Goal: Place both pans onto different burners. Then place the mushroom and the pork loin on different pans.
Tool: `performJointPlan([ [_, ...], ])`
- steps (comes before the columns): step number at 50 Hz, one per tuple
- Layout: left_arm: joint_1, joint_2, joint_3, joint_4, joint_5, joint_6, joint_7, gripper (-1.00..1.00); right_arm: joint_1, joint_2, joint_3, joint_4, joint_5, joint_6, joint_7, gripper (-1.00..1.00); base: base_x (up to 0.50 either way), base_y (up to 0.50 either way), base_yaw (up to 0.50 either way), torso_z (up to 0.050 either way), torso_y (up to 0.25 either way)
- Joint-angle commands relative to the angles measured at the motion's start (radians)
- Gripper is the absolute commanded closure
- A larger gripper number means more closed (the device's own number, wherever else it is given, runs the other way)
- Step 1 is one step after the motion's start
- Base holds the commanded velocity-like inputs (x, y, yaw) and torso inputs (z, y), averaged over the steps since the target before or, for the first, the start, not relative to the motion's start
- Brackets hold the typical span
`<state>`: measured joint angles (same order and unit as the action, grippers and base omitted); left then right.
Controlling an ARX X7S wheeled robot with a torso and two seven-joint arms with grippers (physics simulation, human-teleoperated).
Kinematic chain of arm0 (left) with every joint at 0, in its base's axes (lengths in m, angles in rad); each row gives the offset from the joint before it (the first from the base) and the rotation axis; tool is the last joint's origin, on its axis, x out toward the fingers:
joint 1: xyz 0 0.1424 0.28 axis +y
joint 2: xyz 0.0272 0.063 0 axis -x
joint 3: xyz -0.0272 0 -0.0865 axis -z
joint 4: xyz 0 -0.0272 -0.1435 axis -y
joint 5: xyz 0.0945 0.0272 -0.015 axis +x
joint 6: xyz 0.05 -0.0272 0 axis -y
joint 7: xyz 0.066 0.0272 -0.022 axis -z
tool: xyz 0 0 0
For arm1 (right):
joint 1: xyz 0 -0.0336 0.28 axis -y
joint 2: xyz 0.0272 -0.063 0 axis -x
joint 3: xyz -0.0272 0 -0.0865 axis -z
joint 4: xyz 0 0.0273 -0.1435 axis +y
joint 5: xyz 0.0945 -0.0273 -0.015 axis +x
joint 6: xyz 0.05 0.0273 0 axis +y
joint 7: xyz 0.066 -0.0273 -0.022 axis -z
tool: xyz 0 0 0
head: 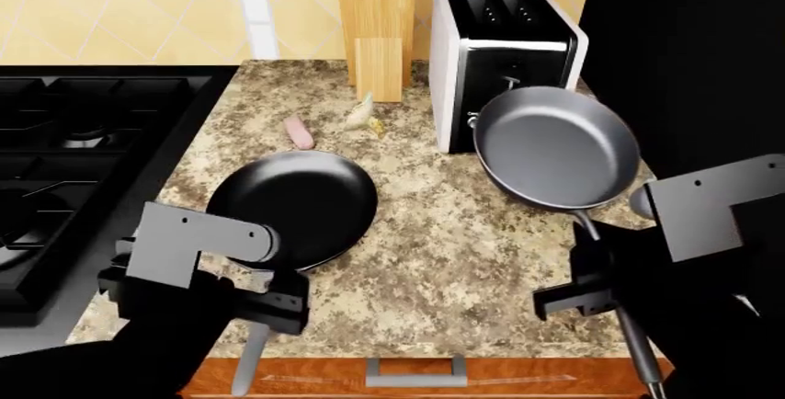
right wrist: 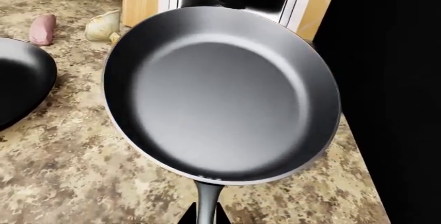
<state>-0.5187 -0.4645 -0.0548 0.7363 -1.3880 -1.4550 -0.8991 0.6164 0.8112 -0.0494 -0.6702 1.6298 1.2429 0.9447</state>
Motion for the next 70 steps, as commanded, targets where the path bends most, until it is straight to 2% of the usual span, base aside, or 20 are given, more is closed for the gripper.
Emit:
performJointPlan([
  [1,-0.022,0.001,0.008,-0.063,-0.218,-0.045,-0.158,-1.0,0.021,-0.005,0.008,-0.01,-0.052,-0.006,0.069,1.0,0.0,0.0,0.0,0.015,0.0],
  [17,0.046,-0.017,0.028,-0.068,-0.213,0.008,-0.228,-1.0,0.016,-0.001,-0.005,-0.012,-0.059,-0.017,0.061,1.0,0.0,0.0,0.0,0.0,0.002],
  [31,0.068,-0.012,0.074,-0.117,-0.104,0.043,-0.136,-1.0,0.004,0.001,-0.013,-0.011,-0.077,-0.032,0.048,1.0,0.0,0.0,0.0,0.001,0.001],
  [53,0.128,-0.012,0.126,-0.121,-0.019,0.102,-0.054,-1.0,-0.007,0.006,-0.028,-0.012,-0.095,-0.051,0.036,1.0,0.0,0.0,0.0,0.0,0.001],
  [54,0.128,-0.012,0.126,-0.123,-0.019,0.103,-0.054,1.0,-0.007,0.006,-0.028,-0.012,-0.095,-0.051,0.036,1.0,0.0,0.0,0.0,0.0,0.0],
  [70,0.13,-0.019,0.129,-0.117,-0.019,0.13,-0.053,1.0,-0.018,0.005,-0.037,-0.011,-0.11,-0.063,0.025,1.0,0.0,0.0,0.0,0.0,0.0],
])
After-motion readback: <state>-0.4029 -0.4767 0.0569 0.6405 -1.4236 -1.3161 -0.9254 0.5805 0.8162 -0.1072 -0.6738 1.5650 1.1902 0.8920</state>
